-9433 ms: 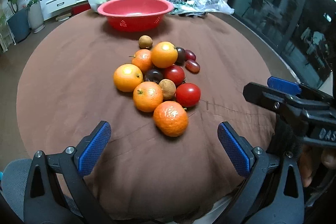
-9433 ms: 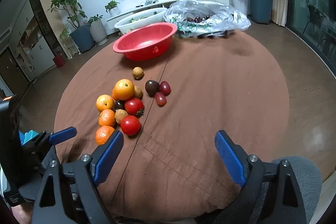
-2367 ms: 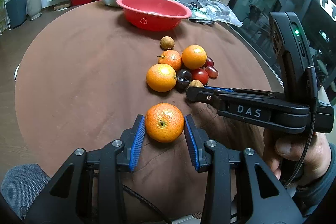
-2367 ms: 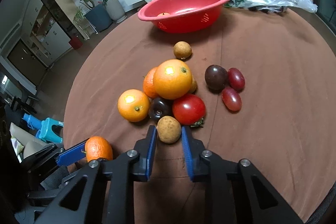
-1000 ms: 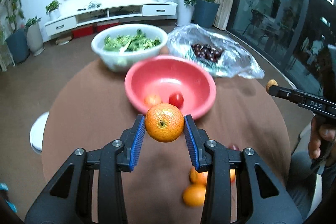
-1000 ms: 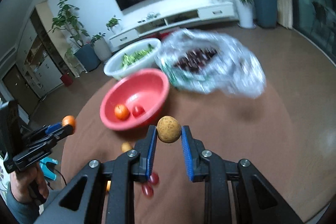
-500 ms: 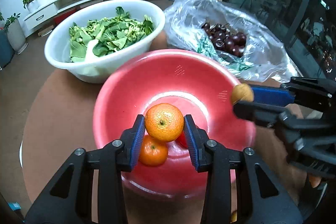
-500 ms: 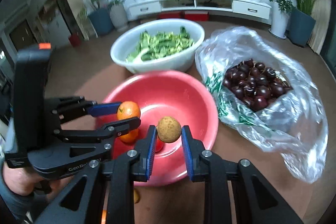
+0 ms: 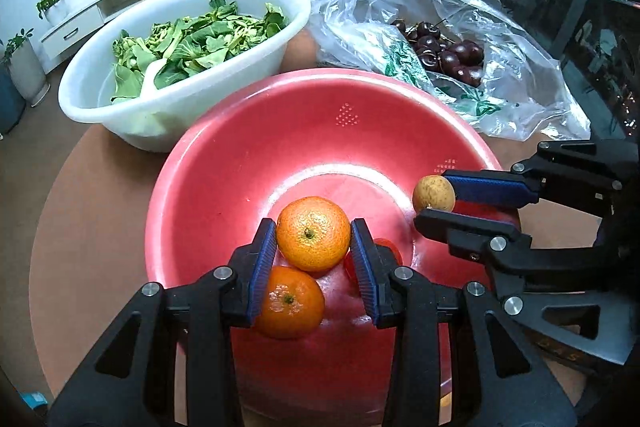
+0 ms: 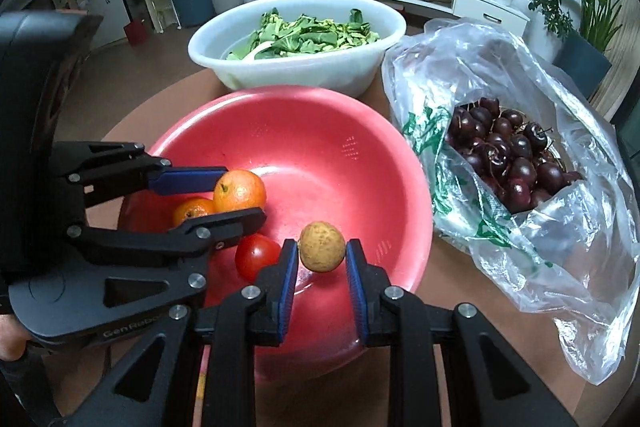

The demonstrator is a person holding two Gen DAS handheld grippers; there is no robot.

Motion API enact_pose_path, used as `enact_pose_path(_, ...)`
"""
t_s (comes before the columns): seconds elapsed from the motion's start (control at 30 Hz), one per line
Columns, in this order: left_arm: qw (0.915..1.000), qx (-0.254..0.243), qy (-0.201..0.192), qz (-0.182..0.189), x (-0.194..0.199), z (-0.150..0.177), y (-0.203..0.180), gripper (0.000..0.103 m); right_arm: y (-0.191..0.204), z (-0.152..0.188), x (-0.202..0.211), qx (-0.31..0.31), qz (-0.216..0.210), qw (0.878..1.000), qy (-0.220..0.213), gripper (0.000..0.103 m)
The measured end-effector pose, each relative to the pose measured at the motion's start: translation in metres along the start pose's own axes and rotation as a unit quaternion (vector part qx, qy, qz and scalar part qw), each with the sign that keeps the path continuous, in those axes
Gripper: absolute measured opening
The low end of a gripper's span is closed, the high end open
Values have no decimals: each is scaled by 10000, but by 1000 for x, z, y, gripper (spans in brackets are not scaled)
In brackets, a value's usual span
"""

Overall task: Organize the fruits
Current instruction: 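Carry both fruits into the red basin and open both tools, then grasp a large orange with the right tool while the left tool grasps another orange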

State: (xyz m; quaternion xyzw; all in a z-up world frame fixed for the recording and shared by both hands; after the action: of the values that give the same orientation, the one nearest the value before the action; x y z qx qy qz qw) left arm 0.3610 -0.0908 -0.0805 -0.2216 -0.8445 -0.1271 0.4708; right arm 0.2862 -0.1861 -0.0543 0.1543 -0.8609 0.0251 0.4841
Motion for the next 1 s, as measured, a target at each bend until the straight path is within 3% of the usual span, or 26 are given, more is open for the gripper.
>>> enact_pose_path(0.23, 10000, -6, 13, -6, 1, 0, 1, 38, 2, 0, -3, 62, 21, 10000, 2, 28)
enact_pose_path(0.33, 9999, 77, -13, -69, 3, 1, 5, 50, 2, 0, -3, 64, 6, 10000, 1, 28)
enact_pose_path(0.47, 9999, 116, -66, -92, 9, 1, 8, 53, 3, 0, -1, 79, 21, 10000, -7, 30)
enact_pose_path(0.7, 9995, 227, -219, -88, 33, 6, 13, 53, 3, 0, 12, 15, 11, 9999, -163, 49)
enact_pose_path(0.9, 9971, 409, -643, 87, 84, 24, 12, 70, 4, 9, 46, -115, -50, 9989, -454, 50)
enact_pose_path(1.0, 9951, 501, -838, 142, 109, 45, 9, 79, 8, 24, 67, -182, -107, 9977, -636, 57)
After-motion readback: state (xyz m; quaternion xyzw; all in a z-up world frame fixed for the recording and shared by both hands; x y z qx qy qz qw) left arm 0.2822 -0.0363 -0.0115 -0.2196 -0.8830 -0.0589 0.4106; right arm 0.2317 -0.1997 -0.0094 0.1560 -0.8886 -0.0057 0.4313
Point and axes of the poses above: each gripper's, at about its wrist camera, not at the fingertips, and x roughly against the way its jaws point, y to its left, z to its underside, the point moved 3 cm from there along -x, roughly the way its jaws point, and after that the axes turned 4 degrees about -z, right-handed, at the moved point
